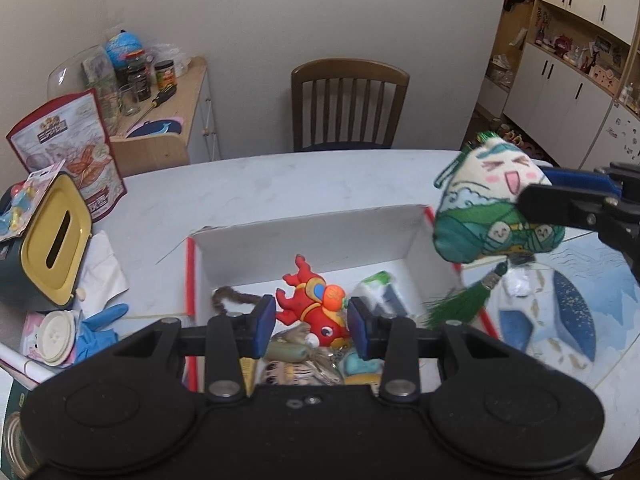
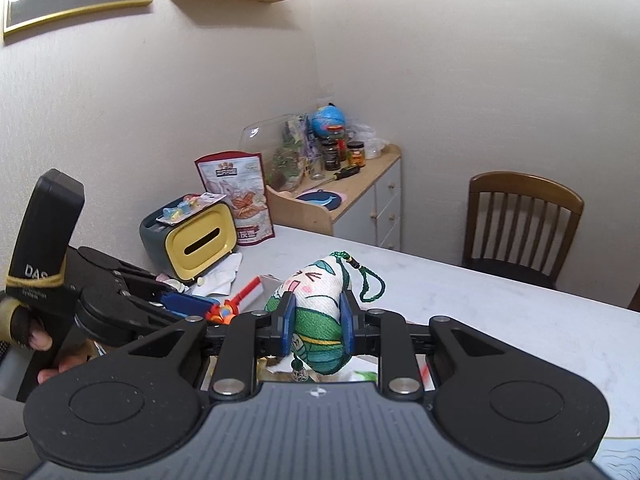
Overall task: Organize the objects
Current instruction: 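Carry the plush pouch and fish keychain with both grippers over the box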
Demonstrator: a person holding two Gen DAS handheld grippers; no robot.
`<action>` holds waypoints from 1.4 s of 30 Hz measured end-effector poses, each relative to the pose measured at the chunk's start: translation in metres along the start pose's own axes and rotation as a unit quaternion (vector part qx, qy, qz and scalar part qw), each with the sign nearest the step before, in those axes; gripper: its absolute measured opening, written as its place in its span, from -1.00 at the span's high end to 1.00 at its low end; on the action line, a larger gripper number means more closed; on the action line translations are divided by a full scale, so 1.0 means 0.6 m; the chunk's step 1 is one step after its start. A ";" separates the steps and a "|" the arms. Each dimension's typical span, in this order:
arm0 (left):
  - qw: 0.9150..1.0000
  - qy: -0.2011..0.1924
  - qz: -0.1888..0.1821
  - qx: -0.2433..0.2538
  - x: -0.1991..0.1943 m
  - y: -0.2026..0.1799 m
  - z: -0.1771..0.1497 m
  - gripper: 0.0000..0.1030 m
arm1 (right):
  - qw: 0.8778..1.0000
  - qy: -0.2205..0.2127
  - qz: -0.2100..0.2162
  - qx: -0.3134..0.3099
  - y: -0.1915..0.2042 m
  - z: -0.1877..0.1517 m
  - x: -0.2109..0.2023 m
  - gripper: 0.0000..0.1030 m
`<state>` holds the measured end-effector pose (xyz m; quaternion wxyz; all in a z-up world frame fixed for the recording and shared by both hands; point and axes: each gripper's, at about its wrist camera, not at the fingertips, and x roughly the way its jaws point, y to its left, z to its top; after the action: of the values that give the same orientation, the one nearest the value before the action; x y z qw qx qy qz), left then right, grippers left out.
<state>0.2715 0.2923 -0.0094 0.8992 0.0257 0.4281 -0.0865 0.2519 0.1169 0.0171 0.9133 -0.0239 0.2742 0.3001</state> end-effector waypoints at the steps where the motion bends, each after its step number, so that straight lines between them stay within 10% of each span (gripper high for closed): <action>1: 1.000 0.003 0.001 -0.001 0.005 0.006 -0.002 0.27 | 1.000 0.003 0.000 0.000 0.004 0.000 0.011 0.56; 19: 0.998 0.059 0.023 0.008 0.138 0.040 -0.006 0.27 | 0.994 0.104 -0.012 0.018 0.001 -0.091 0.180 0.56; 42: 0.988 0.143 0.038 0.034 0.278 0.031 0.008 0.27 | 0.984 0.176 0.000 0.026 0.004 -0.166 0.224 0.50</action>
<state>0.3817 0.2876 -0.1362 0.8299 0.0843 0.5480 -0.0624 0.2921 0.1700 -0.1364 0.8510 -0.0524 0.4387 0.2837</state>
